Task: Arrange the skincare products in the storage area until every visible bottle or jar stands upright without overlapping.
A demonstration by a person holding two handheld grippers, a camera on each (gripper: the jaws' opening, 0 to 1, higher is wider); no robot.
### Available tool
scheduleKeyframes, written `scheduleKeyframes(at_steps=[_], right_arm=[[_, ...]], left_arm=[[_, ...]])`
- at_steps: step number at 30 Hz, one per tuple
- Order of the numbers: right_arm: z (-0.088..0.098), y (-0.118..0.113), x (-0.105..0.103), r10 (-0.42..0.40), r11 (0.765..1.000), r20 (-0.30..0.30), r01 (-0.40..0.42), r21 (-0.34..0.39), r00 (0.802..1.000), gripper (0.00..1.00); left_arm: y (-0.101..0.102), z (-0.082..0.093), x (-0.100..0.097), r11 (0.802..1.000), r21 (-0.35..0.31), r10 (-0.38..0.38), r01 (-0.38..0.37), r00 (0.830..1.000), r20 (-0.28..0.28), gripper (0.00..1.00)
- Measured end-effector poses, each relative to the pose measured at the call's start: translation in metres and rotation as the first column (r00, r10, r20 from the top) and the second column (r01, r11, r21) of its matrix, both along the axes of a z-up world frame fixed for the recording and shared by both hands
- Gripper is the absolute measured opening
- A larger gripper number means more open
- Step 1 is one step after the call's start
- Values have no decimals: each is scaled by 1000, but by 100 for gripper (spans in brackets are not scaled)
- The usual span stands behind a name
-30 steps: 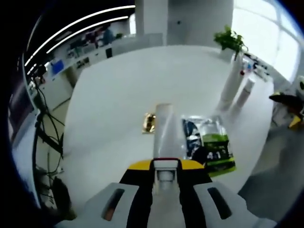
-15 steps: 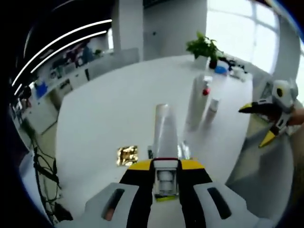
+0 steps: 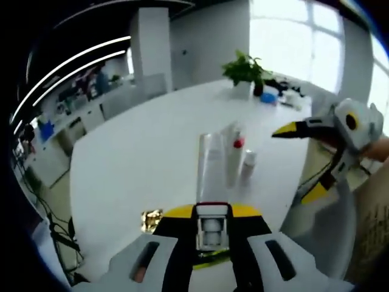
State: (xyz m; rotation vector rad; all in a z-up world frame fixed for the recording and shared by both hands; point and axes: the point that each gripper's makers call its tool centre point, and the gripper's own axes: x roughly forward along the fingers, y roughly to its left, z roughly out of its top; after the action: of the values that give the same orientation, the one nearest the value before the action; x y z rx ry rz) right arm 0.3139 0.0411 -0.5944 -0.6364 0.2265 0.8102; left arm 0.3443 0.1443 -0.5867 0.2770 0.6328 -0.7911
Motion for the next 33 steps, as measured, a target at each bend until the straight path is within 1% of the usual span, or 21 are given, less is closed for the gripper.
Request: scheduleKeyframes(at_steps=[4,7,8,9,10,11,14,15,17,18,22,24,26,28,29,30,31,32,33], right_arm=[[11,15,7,70,997,57,-67,-50,996,69],[17,23,10,125,986,119,-111,-124,985,67],[21,28,11,149,979,148,-125,-158,978,65],[22,31,12,169,973,165,-138,-185,972,64],[24,34,15,187,965,189,-144,-218,964,63],[26,36,17,193,961,207,-143,-236,959,63],[33,46,20,230,950,254,-160,-269,939,62],[34,50,20,241,948,264,-167,-272,934,60],[38,57,19,271,939,294,-185,-288,917,56],[39,60,19,280,936,301,-190,-295,912,55],[38,64,21,289,935,307,-198,-296,907,52],[38,66,22,291,935,310,-201,-291,905,50],[37,66,23,293,936,303,-207,-284,907,47],[35,66,24,290,938,295,-209,-278,910,43],[34,65,24,291,938,287,-214,-272,912,37],[32,64,23,280,943,280,-209,-258,918,37],[32,63,22,277,947,276,-212,-242,920,36],[29,61,20,266,953,247,-216,-212,932,36],[29,61,20,264,955,243,-216,-205,933,36]], left_arm=[[-6,7,-8,1000,-9,-9,9,1000,-25,16],[-13,9,-18,999,-20,-41,40,997,-58,16],[-16,10,-21,998,-20,-62,61,996,-71,16],[-17,10,-23,997,-18,-76,75,994,-84,16],[-18,10,-24,997,-15,-83,82,992,-97,16],[-19,11,-25,996,-11,-89,89,990,-113,16],[-22,15,-25,995,-11,-102,102,985,-137,16],[-23,16,-25,994,-9,-110,110,983,-146,16],[-23,17,-26,993,-2,-117,118,980,-160,16],[-23,17,-26,992,5,-121,124,978,-168,16],[-22,15,-28,990,21,-130,137,972,-194,17],[-23,15,-32,989,16,-139,146,967,-213,17],[-26,15,-37,985,-1,-167,171,958,-232,17],[-30,16,-41,982,-14,-184,186,953,-242,17],[-33,17,-43,980,-33,-197,195,948,-252,17],[-34,18,-44,980,-44,-199,194,946,-257,17],[-33,17,-43,981,-38,-191,188,948,-254,17],[-34,18,-44,980,-45,-198,193,946,-258,17],[-34,18,-44,980,-58,-201,192,944,-262,17]])
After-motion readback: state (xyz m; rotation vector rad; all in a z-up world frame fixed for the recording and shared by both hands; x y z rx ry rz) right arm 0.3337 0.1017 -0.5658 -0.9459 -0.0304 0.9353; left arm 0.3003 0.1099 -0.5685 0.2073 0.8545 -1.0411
